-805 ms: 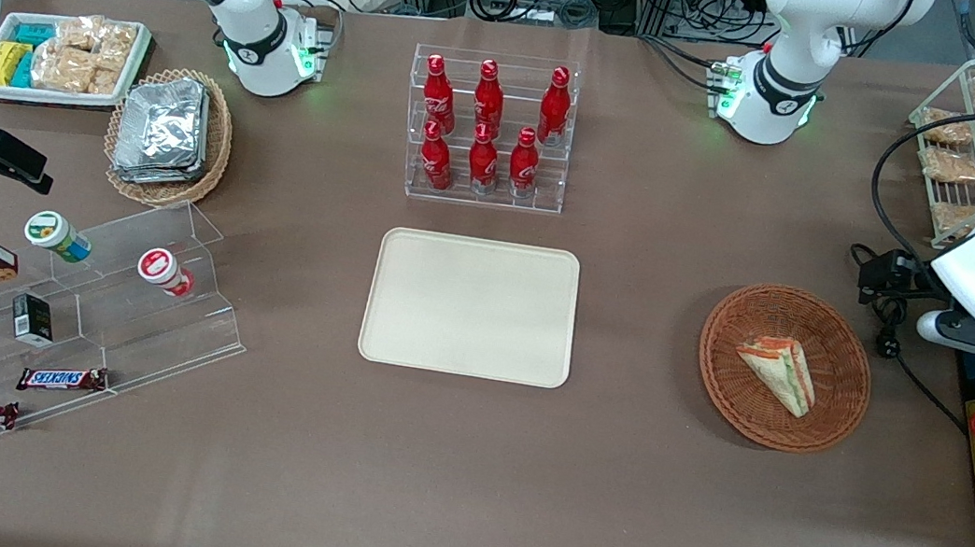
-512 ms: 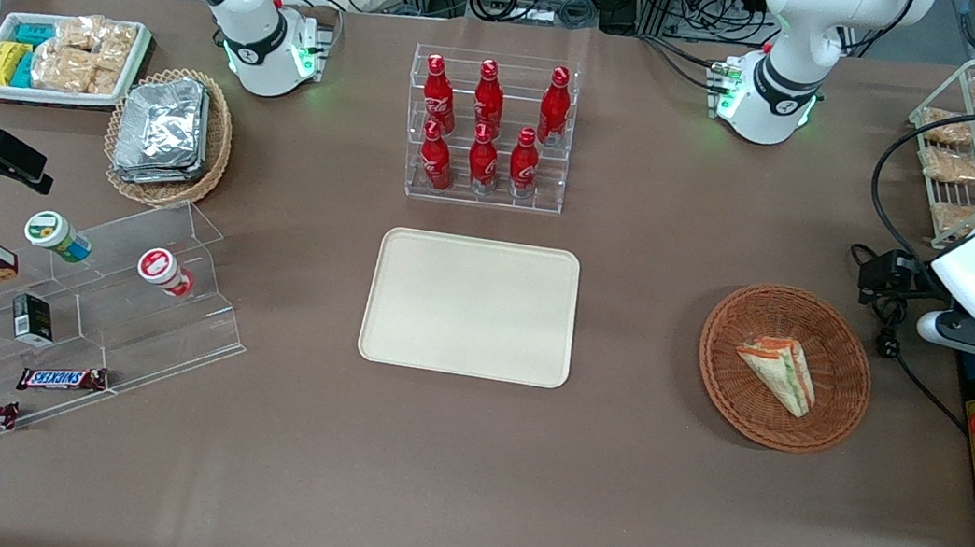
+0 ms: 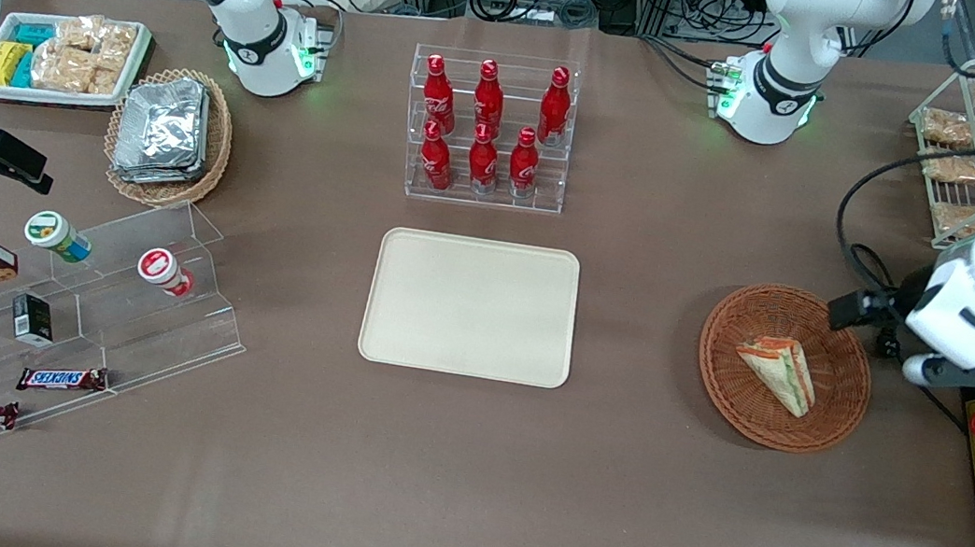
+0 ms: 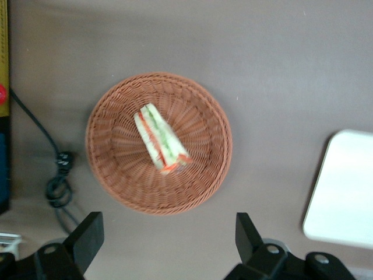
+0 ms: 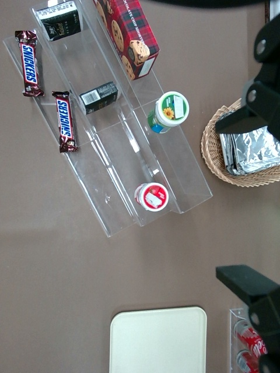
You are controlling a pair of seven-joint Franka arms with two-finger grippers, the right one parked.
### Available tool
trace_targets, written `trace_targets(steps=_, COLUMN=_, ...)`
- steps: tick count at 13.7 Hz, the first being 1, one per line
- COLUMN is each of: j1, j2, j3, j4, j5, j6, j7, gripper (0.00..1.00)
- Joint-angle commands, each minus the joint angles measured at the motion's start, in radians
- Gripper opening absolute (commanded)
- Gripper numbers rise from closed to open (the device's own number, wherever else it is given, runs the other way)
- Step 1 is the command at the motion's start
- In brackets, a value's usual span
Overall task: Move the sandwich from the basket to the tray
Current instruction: 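Move the left gripper over the sandwich in the wicker basket, then lower the left gripper and close it on the wrapped sandwich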
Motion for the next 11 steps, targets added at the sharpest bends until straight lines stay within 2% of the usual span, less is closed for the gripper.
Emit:
trace_targets(steps=1, j1=0.004, j2=-0.051, j3=-0.007, j4=-0.167, j5=-0.024, j6=0.166, j7=-0.206, gripper=1.00)
trace_targets(steps=5, j1=0.004, j2=-0.031, j3=-0.006, j4=-0.290, j5=-0.022, j6=0.311, j7=-0.332, gripper=1.00)
trace_targets(steps=9, j1=0.004, j2=-0.020, j3=-0.007, j4=-0.481, j5=-0.021, j6=0.565, j7=-0.478, gripper=1.00)
trace_targets(steps=11, j1=0.007, j2=0.012, j3=-0.006, j4=-0.525, j5=-0.021, j6=0.651, j7=-0.519, gripper=1.00)
